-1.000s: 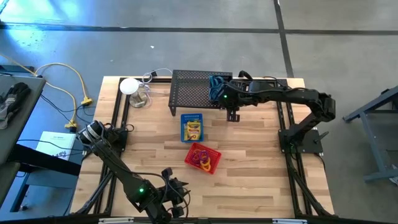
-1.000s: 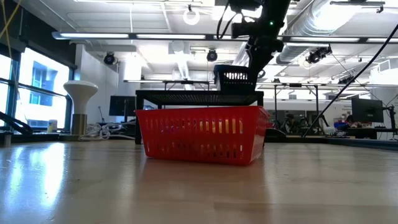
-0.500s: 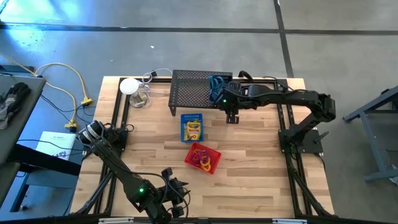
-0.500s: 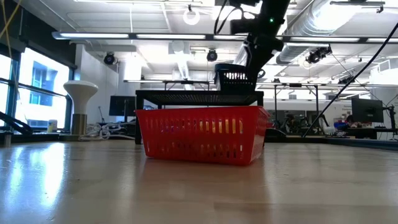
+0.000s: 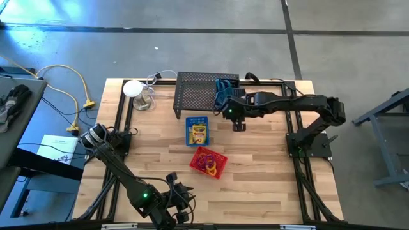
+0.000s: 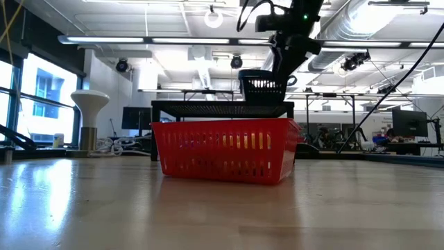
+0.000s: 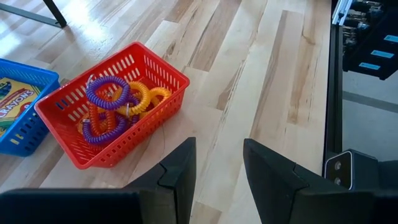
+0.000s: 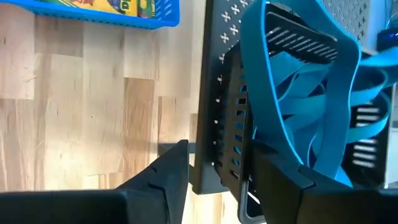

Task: Pick & Place Office Desk Supplies
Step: Put the black bin on the shelf, then put the red bin on the shelf

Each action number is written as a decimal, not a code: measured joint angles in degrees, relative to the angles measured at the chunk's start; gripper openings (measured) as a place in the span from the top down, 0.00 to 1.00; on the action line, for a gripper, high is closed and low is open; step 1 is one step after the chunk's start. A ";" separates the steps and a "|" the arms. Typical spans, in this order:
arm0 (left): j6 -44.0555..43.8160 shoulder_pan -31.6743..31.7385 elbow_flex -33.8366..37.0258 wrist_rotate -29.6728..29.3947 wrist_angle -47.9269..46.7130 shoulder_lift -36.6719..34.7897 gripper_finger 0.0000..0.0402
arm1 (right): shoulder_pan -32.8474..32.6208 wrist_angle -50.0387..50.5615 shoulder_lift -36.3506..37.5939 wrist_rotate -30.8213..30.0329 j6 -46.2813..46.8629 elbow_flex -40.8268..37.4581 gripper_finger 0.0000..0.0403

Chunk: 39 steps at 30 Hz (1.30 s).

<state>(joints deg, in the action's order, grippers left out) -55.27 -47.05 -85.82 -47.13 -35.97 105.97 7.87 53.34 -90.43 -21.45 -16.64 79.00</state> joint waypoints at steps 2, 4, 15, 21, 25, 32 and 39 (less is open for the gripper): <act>-0.01 0.00 0.00 0.00 0.00 0.00 0.68 | -0.55 0.15 0.12 -1.08 -0.13 0.00 0.62; 0.00 0.00 0.00 0.00 -0.01 0.00 0.68 | -1.07 0.34 0.35 -3.16 -0.15 0.00 0.62; 0.02 0.00 0.00 0.00 -0.02 0.00 0.68 | -2.29 0.89 0.94 -6.97 -0.33 0.00 0.62; 0.02 -0.02 0.00 0.00 -0.02 0.00 0.68 | -3.64 2.10 0.94 -6.98 -0.13 0.00 0.62; 0.02 0.00 0.00 -0.01 -0.04 0.00 0.68 | -5.28 2.14 1.62 -6.92 1.28 0.00 0.62; 0.00 0.04 1.84 -0.15 0.28 0.00 0.68 | -12.25 2.71 3.95 -2.49 8.08 0.07 0.62; 1.80 -0.04 6.79 -1.82 6.34 0.00 0.68 | -23.92 2.25 6.65 14.23 16.86 0.07 0.62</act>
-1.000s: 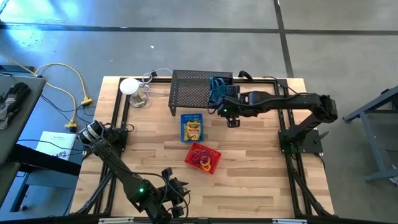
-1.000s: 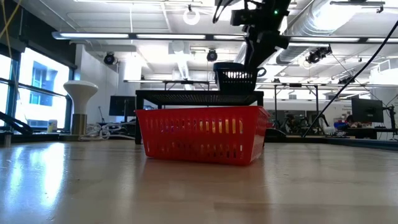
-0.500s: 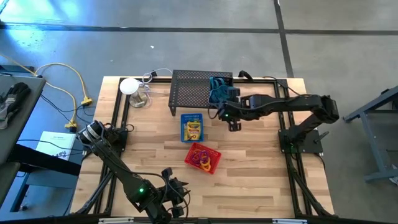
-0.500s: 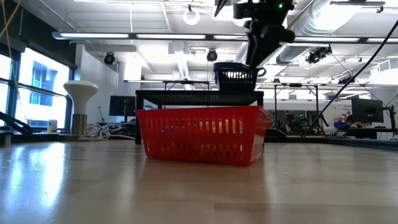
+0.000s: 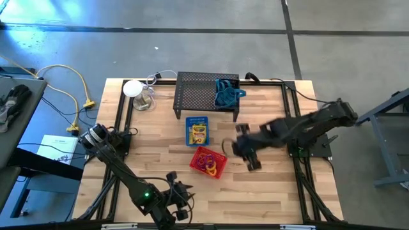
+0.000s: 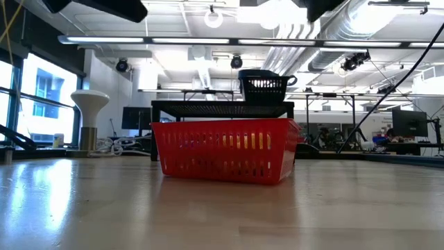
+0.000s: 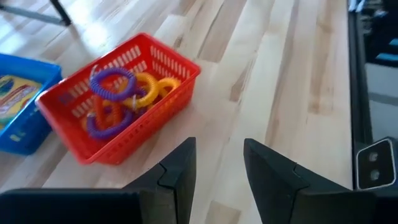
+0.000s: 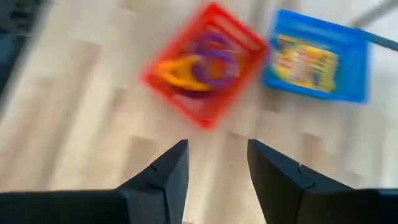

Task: Pick & Place Office Desk Supplies
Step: Put the red bin on the shelf

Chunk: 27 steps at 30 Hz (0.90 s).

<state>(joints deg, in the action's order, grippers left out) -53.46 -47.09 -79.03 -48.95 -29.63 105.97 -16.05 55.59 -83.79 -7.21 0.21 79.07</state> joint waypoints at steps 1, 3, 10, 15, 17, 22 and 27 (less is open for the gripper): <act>0.87 0.05 0.57 -0.43 1.69 0.00 0.68 | -2.13 -0.32 0.17 0.81 0.97 0.00 0.62; 3.18 0.62 1.52 -1.21 6.03 0.00 0.68 | -6.60 -0.50 0.17 0.78 3.37 0.00 0.62; 18.47 5.70 4.27 -2.05 32.42 2.41 0.68 | -19.74 -2.17 -0.09 -9.10 13.10 0.00 0.62; 37.32 10.01 4.25 4.32 46.27 7.76 0.68 | -27.19 -2.55 -0.09 -16.52 21.88 -0.02 0.62; 42.09 11.33 4.27 4.75 49.00 9.41 0.68 | -29.68 -2.56 -0.10 -19.04 24.85 -0.02 0.62; 44.65 14.33 4.25 4.23 52.63 12.51 0.68 | -36.10 -2.62 -1.30 -24.28 28.76 -0.09 0.62; 39.44 16.59 4.21 7.26 52.43 14.54 0.68 | -39.85 -2.92 -3.12 -26.07 28.57 -0.09 0.62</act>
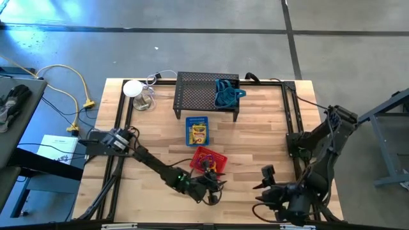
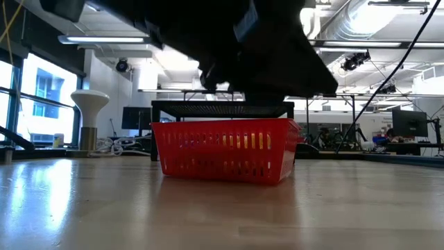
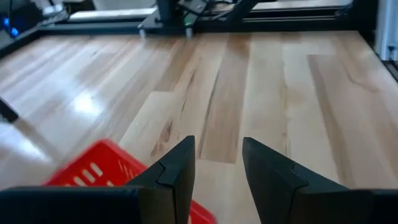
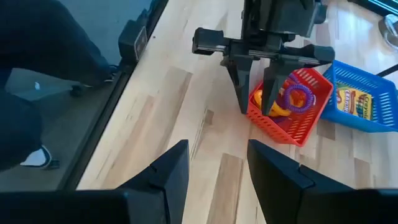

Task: Pick & Place Office Desk Supplies
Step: Put the red bin on the shelf

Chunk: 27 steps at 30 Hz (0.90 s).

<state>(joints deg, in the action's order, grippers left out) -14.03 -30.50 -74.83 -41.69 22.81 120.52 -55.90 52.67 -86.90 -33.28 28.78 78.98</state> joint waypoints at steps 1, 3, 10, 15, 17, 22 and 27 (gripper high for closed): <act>-0.79 0.16 -0.01 -0.07 0.00 0.26 0.68 | -0.43 0.06 -0.40 -0.25 -0.05 -0.02 0.62; -1.26 0.16 -0.03 -0.26 -0.14 0.60 0.68 | -0.79 -0.07 -0.99 -0.33 -0.03 -0.02 0.62; -2.51 0.11 -0.09 -1.67 -2.43 0.93 0.68 | -0.74 -0.18 -2.49 -0.30 -0.05 -0.02 0.62; -3.50 -0.62 -0.09 -5.40 -6.03 0.93 0.68 | -0.74 -0.53 -2.64 0.13 -0.07 -0.02 0.62; -3.90 -0.92 -0.09 -5.84 -6.53 0.93 0.68 | -0.74 -0.83 -2.64 0.16 -0.31 -0.02 0.62; -4.13 -1.27 -0.12 -3.63 -7.65 0.93 0.68 | -0.73 -1.08 -2.64 0.16 -0.47 -0.02 0.62; -9.30 -1.38 -0.26 -1.52 -12.57 0.80 0.68 | -0.74 -1.08 -2.64 0.18 -0.49 -0.02 0.62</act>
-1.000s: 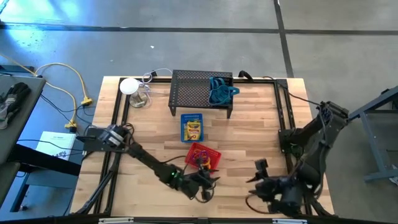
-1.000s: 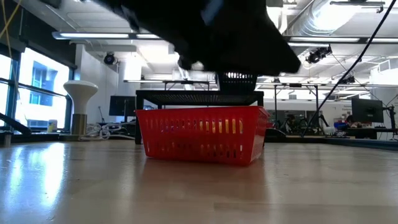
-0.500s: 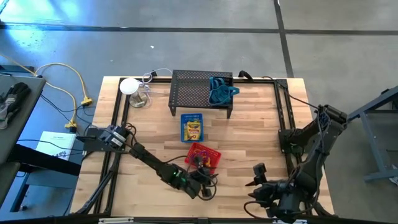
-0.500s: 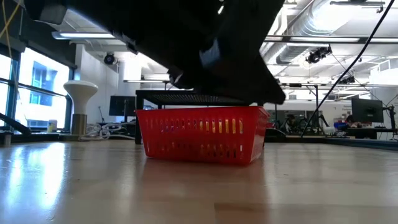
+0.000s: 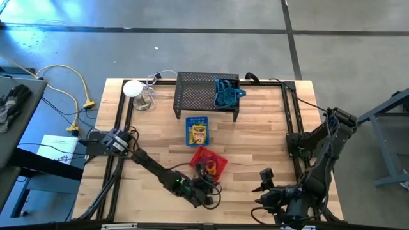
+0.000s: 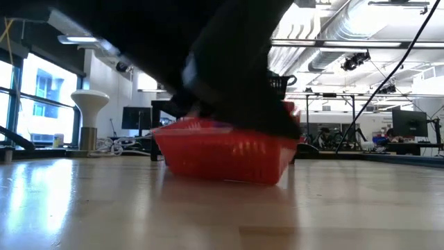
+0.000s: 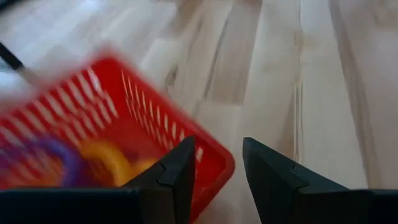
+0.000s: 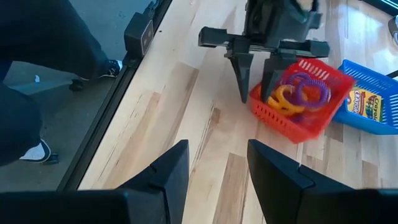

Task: Pick & Place Office Desk Supplies
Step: Put the red bin on the shelf

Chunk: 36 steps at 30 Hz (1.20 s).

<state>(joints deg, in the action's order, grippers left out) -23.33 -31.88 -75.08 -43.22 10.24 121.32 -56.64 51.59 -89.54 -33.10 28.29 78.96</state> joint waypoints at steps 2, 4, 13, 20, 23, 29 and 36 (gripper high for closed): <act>-2.21 -0.28 0.07 0.54 -2.22 0.06 0.68 | 0.00 0.00 0.00 -0.02 0.00 0.00 0.62; -3.13 -0.35 0.13 0.68 -3.01 0.17 0.68 | 0.00 0.00 0.00 0.00 0.00 0.00 0.62; -3.08 -0.92 -0.22 -0.26 -2.67 0.13 0.68 | 0.00 0.00 0.02 -0.01 0.00 0.00 0.62; -3.16 -0.77 -0.22 -0.36 -4.82 -1.69 0.68 | 0.00 -0.02 0.02 0.00 0.00 0.00 0.62; -3.96 -0.77 -0.22 -0.31 -7.02 -3.29 0.69 | 0.00 -0.02 0.02 0.00 0.00 0.00 0.62; -5.09 -0.73 -0.29 4.31 -9.33 -4.49 0.78 | 0.00 -0.04 0.02 0.01 0.00 0.00 0.62; -5.22 -0.11 -0.29 7.65 -9.33 -4.51 0.83 | 0.00 -0.44 0.04 0.02 0.00 0.00 0.62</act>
<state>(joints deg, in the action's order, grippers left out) -28.56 -31.99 -75.37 -35.57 0.91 116.81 -56.64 51.16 -89.49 -33.08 28.29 78.96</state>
